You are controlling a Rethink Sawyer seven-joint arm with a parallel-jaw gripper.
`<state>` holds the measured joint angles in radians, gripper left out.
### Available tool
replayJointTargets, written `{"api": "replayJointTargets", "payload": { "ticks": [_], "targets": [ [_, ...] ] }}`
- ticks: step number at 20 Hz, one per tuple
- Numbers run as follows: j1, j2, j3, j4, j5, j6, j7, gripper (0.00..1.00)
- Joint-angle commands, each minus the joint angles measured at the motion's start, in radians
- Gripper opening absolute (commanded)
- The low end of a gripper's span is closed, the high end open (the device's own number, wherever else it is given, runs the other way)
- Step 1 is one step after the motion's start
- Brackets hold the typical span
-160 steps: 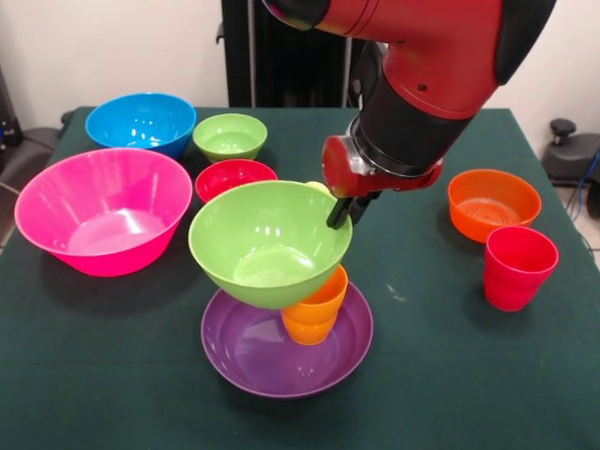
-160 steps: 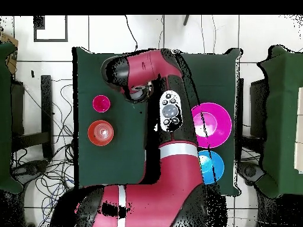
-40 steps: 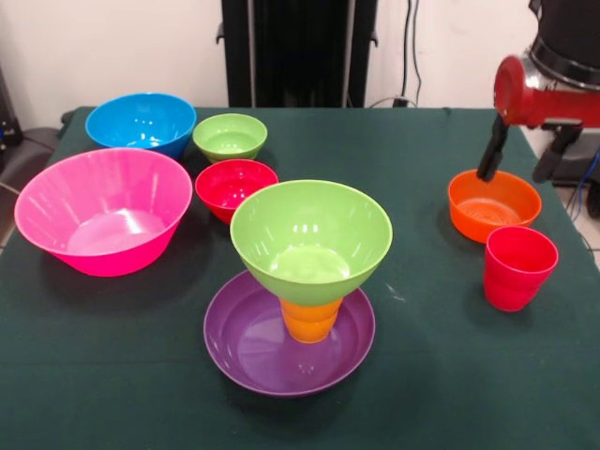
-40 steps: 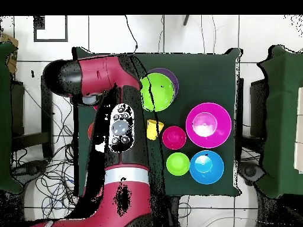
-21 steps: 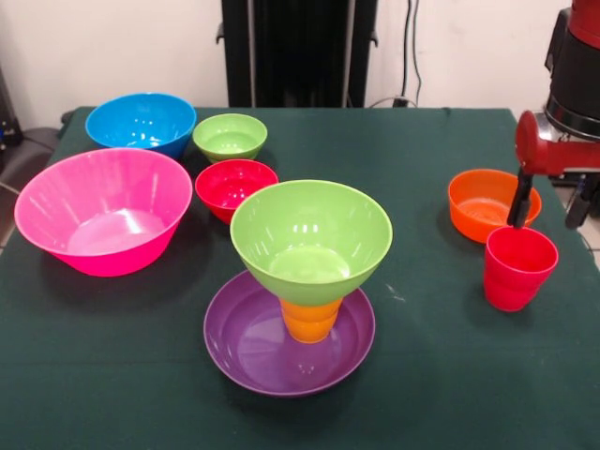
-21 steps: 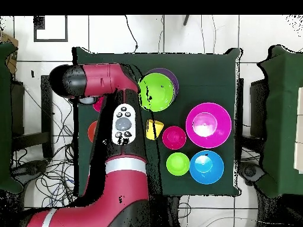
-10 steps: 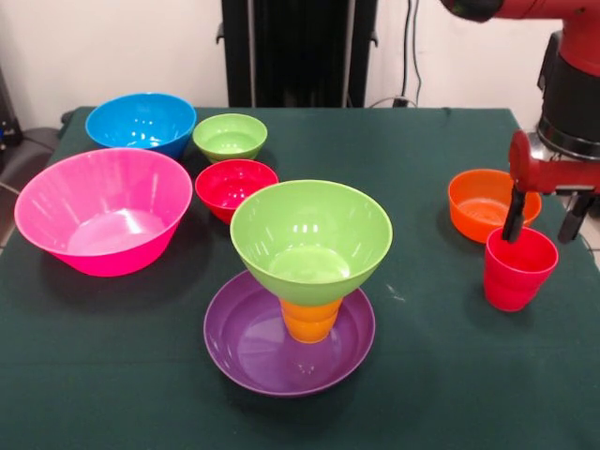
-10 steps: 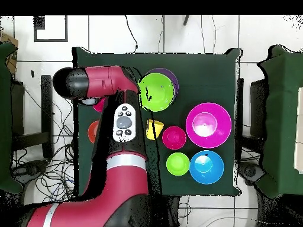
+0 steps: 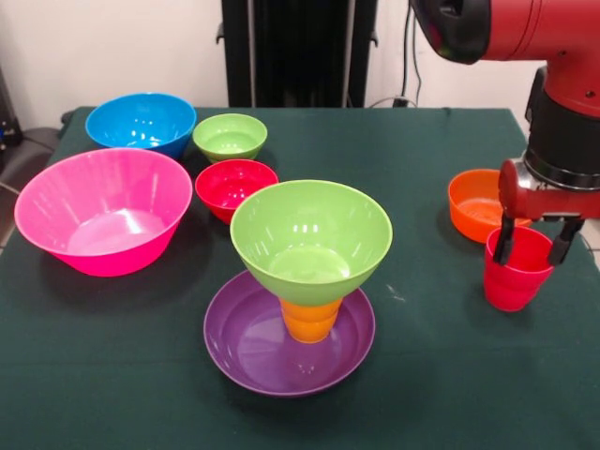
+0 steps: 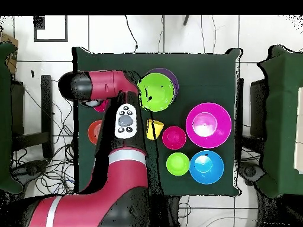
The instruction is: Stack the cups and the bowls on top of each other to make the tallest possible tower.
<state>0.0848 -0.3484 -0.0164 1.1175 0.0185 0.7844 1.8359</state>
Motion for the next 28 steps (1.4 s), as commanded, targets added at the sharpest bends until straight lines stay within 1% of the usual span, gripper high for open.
{"api": "replayJointTargets", "payload": {
  "ticks": [1,8,11,14,17,20,24,28],
  "targets": [
    [0.011,0.002,0.058,0.046,0.017,-0.053,0.145,1.00],
    [0.001,-0.008,0.068,0.059,0.027,-0.044,0.138,1.00],
    [-0.008,-0.041,0.096,0.098,0.069,0.018,0.138,1.00],
    [0.005,-0.033,0.105,0.098,0.103,0.015,0.167,1.00],
    [0.049,-0.026,0.086,0.077,0.140,0.053,0.224,1.00],
    [0.071,-0.019,0.071,0.061,0.160,0.062,0.240,1.00],
    [0.092,0.005,0.046,0.045,0.158,0.052,0.240,1.00],
    [0.107,0.042,0.002,0.029,0.122,0.051,0.232,1.00]
  ]
}}
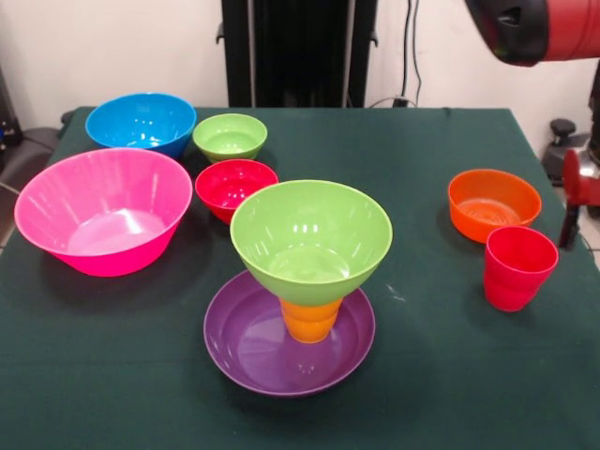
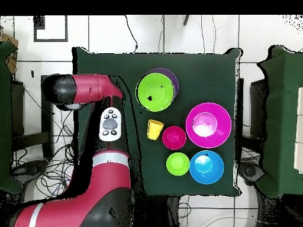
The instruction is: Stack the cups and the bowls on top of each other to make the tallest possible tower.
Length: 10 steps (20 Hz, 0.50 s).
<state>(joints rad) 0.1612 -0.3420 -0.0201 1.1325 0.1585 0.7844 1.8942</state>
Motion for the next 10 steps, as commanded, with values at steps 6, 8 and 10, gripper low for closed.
{"api": "replayJointTargets", "payload": {
  "ticks": [6,8,10],
  "targets": [
    [0.041,0.036,-0.060,0.104,-0.067,0.009,0.143,1.00],
    [0.047,0.037,-0.077,0.115,-0.073,0.006,0.140,1.00],
    [0.046,0.044,-0.085,0.116,-0.077,-0.005,0.125,1.00]
  ]
}}
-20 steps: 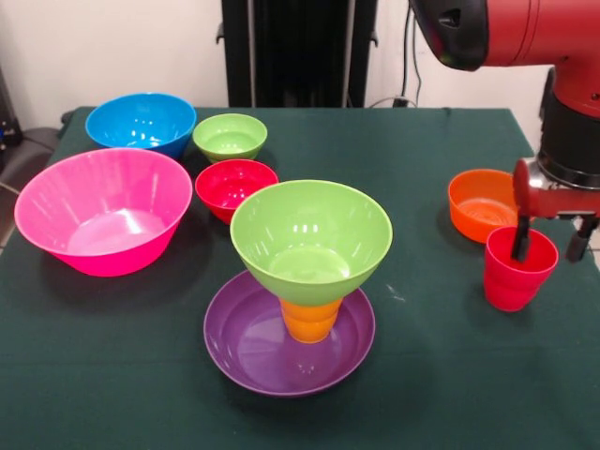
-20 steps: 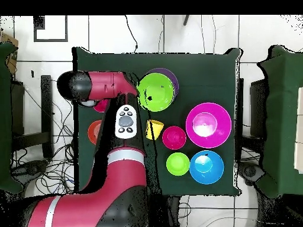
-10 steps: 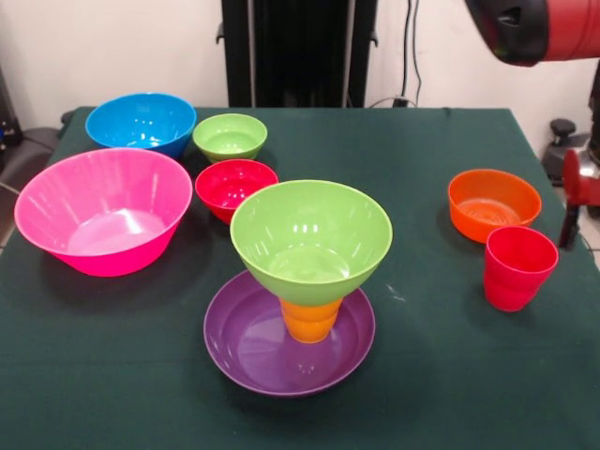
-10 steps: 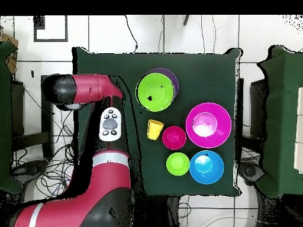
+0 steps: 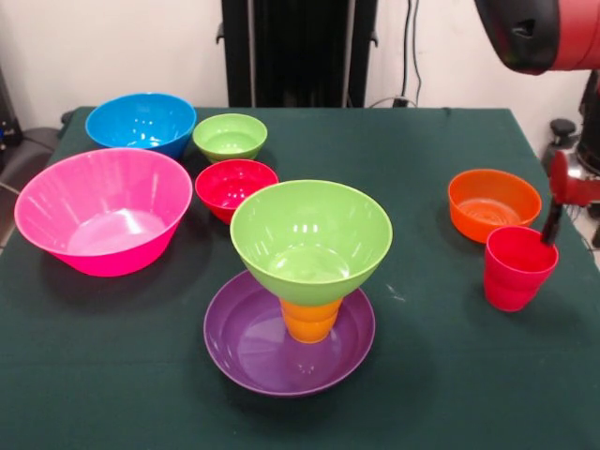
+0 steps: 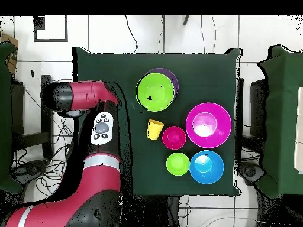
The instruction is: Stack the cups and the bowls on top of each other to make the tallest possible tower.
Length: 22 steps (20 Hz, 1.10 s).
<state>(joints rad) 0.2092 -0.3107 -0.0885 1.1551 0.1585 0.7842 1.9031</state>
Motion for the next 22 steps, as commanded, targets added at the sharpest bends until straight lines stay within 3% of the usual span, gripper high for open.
{"api": "replayJointTargets", "payload": {
  "ticks": [1,16,22],
  "targets": [
    [-0.007,0.016,-0.014,0.097,-0.077,-0.018,0.108,1.00],
    [-0.002,0.087,0.002,0.024,-0.040,-0.071,0.105,1.00],
    [-0.007,0.071,0.010,0.046,-0.037,-0.082,0.091,1.00]
  ]
}}
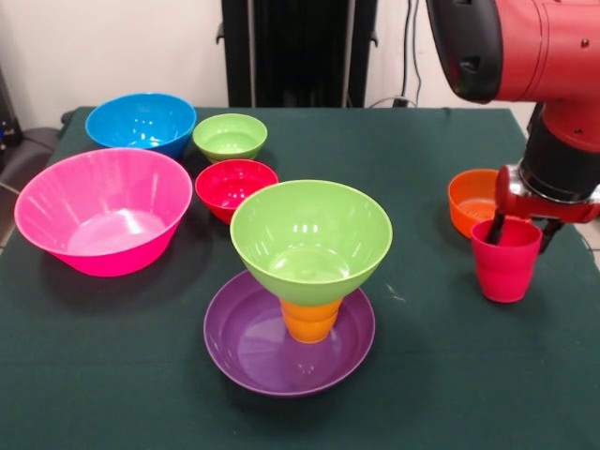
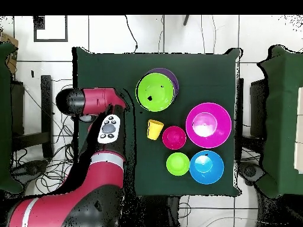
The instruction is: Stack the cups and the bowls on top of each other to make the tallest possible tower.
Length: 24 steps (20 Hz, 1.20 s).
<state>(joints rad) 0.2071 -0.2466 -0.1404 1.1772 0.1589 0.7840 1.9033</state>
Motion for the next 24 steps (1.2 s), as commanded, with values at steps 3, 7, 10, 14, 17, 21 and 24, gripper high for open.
{"api": "replayJointTargets", "payload": {
  "ticks": [3,7,10,14,17,21,24],
  "targets": [
    [-0.004,0.014,0.067,0.012,-0.029,-0.088,0.098,1.00],
    [0.003,0.022,0.071,-0.009,-0.017,-0.082,0.111,1.00],
    [0.003,0.020,0.071,-0.010,-0.016,-0.081,0.110,1.00],
    [-0.010,-0.038,0.086,0.027,-0.005,-0.070,0.094,1.00],
    [-0.019,-0.123,0.088,0.062,0.021,-0.014,0.097,1.00],
    [-0.020,-0.169,0.098,0.078,0.037,-0.010,0.108,1.00],
    [-0.024,-0.192,0.089,0.088,0.032,-0.006,0.109,1.00]
  ]
}}
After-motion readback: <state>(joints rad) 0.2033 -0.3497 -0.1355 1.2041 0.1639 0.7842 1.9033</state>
